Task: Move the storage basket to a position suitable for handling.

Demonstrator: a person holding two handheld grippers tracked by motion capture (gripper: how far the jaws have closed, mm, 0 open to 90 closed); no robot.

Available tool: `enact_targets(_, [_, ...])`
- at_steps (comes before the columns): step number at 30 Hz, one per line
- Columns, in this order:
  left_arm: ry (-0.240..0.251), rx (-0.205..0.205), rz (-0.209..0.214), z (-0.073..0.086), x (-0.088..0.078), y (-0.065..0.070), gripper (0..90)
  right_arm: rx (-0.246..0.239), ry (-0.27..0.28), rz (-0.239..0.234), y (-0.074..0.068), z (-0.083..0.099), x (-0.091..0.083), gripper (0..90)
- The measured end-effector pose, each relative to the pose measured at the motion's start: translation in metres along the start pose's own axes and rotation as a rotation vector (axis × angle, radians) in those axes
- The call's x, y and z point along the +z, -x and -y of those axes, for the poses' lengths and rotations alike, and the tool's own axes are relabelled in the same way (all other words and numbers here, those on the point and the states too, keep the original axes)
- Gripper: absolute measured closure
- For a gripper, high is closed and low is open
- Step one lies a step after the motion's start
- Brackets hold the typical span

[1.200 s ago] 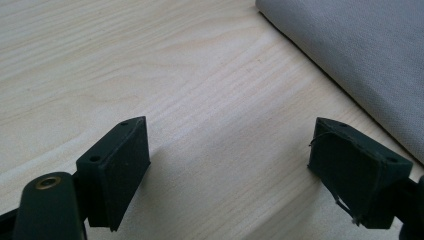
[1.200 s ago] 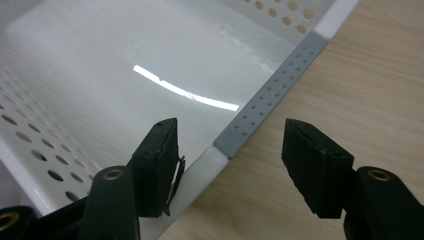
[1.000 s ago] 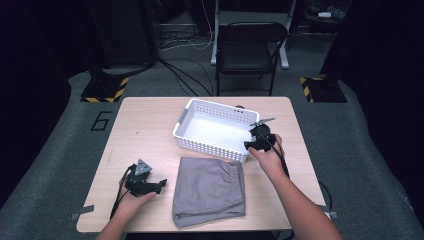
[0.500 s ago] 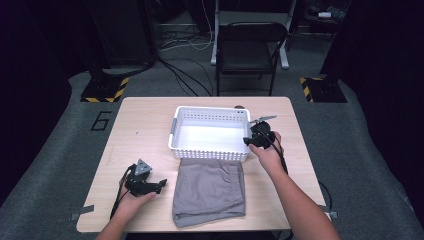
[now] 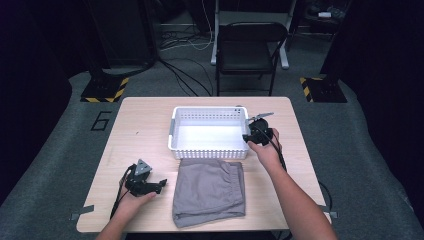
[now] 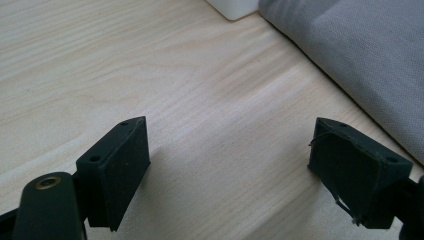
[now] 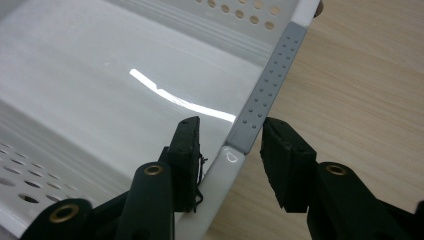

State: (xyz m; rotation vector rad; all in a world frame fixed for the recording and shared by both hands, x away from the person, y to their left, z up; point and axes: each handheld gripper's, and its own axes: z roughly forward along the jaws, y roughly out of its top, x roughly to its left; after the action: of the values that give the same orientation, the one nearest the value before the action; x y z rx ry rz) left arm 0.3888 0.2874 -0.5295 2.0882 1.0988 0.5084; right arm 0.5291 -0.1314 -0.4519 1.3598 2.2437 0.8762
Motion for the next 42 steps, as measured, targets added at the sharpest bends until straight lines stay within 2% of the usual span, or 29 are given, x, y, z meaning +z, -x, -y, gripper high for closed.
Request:
enact_targets(3, [0.000,0.000,0.000,0.000,0.000,0.000,16.0,0.011,-0.003,-0.011,0.000,0.000,0.001,59.6])
enact_targets(7, [0.000,-0.001,0.000,0.000,0.000,0.000,16.0,-0.012,0.011,-0.003,-0.001,-0.001,0.003,59.2])
enact_targets(14, [0.000,0.001,0.000,0.000,0.000,0.000,16.0,-0.007,-0.001,-0.018,-0.001,-0.001,0.002,57.9])
enact_targets(16, [0.001,-0.001,0.000,0.000,0.000,0.000,16.0,0.001,-0.001,-0.024,-0.002,-0.001,0.003,52.2])
enact_targets(23, [-0.001,0.000,0.000,0.000,0.000,0.000,16.0,0.010,0.022,-0.011,-0.002,-0.002,-0.003,47.1])
enact_targets(24, [-0.001,0.002,0.000,0.000,0.000,0.000,16.0,0.025,0.028,-0.004,-0.002,-0.002,-0.006,45.0])
enact_targets(30, [0.001,-0.001,-0.001,0.000,0.000,0.000,16.0,0.030,0.053,-0.008,-0.002,-0.002,-0.017,42.4])
enact_targets(34, [-0.009,0.002,0.002,-0.001,0.000,0.000,16.0,0.016,0.082,-0.011,-0.002,-0.001,-0.032,41.6])
enact_targets(35, [-0.008,0.001,0.002,-0.001,0.000,0.000,16.0,0.028,0.085,-0.016,-0.003,0.000,-0.037,41.0])
enact_targets(40, [-0.010,0.002,0.001,-0.001,0.000,0.000,16.0,0.028,0.096,-0.015,-0.006,0.002,-0.046,40.3])
enact_targets(42, [-0.007,-0.002,0.003,-0.001,0.000,0.000,16.0,0.009,0.113,-0.012,-0.010,0.004,-0.052,39.8])
